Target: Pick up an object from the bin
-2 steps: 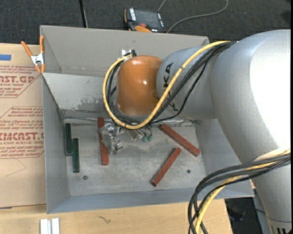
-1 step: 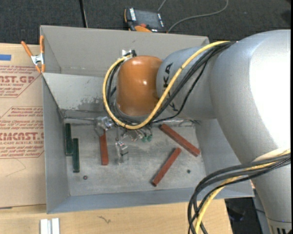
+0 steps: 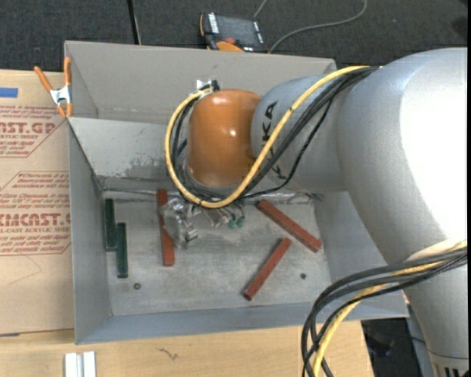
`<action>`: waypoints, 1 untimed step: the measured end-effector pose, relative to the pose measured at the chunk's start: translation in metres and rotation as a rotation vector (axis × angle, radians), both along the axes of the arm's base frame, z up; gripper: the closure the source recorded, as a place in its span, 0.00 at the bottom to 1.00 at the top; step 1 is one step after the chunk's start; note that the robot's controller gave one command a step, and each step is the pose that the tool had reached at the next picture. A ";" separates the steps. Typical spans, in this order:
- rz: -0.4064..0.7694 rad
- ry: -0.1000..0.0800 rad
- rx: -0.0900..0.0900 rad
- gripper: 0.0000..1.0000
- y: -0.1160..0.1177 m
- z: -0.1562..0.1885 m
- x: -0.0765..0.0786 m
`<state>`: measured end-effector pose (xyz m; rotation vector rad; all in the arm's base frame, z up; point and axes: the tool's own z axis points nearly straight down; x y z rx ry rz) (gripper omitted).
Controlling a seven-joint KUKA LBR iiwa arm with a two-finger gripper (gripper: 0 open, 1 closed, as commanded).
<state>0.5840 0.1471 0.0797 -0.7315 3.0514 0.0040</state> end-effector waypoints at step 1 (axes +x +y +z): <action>0.000 0.001 0.000 0.00 0.000 0.000 0.000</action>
Offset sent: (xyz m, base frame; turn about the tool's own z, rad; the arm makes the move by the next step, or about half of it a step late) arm 0.0000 0.0000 0.0000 0.0000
